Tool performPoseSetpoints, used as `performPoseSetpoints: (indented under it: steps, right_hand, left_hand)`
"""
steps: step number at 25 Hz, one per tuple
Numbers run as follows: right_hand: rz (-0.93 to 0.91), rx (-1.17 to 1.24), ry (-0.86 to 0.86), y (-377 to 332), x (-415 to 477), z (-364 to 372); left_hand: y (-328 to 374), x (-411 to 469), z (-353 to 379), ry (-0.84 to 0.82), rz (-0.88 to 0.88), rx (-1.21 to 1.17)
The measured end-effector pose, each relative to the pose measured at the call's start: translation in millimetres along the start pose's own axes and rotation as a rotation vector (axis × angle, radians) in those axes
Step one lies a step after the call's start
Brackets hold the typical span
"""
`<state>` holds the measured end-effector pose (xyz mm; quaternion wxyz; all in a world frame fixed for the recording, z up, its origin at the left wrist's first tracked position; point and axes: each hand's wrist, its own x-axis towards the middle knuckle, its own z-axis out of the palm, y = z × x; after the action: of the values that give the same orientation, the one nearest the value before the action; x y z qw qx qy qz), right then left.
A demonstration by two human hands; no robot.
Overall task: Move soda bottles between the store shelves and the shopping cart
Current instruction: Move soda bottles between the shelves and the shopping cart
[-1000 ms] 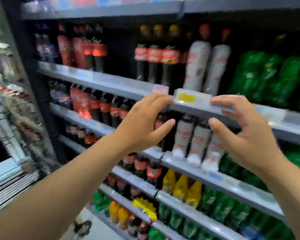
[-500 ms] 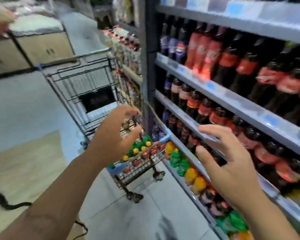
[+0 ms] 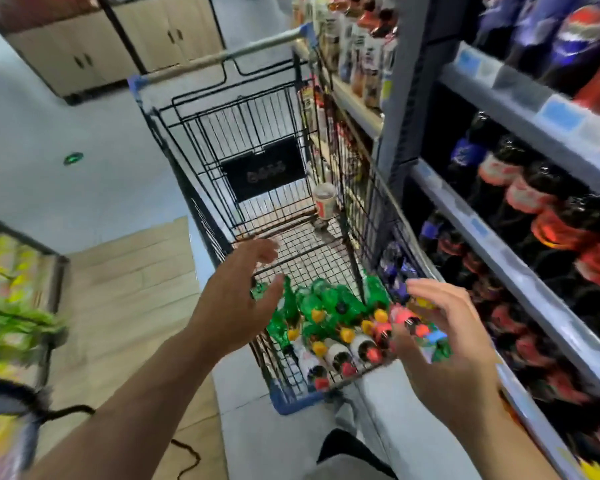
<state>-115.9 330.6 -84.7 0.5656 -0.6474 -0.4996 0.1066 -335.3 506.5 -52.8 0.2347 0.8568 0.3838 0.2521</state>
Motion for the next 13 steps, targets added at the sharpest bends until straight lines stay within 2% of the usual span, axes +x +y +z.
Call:
performPoseSetpoints:
  steps: [3, 6, 13]
  right_hand:
    - [-0.011, 0.036, -0.037, 26.2, 31.9, 33.8]
    - [0.041, -0.027, -0.046, 47.2, 52.1, 52.7]
    - [0.237, -0.051, 0.149, 89.7, 49.0, 83.0]
  left_hand:
    - [-29.4, 44.1, 19.3, -0.063, 0.014, 0.04]
    - [-56.0, 79.1, 44.4, -0.126, -0.001, 0.019]
    - [-99.3, 148.8, 118.6, -0.316, 0.169, -0.054]
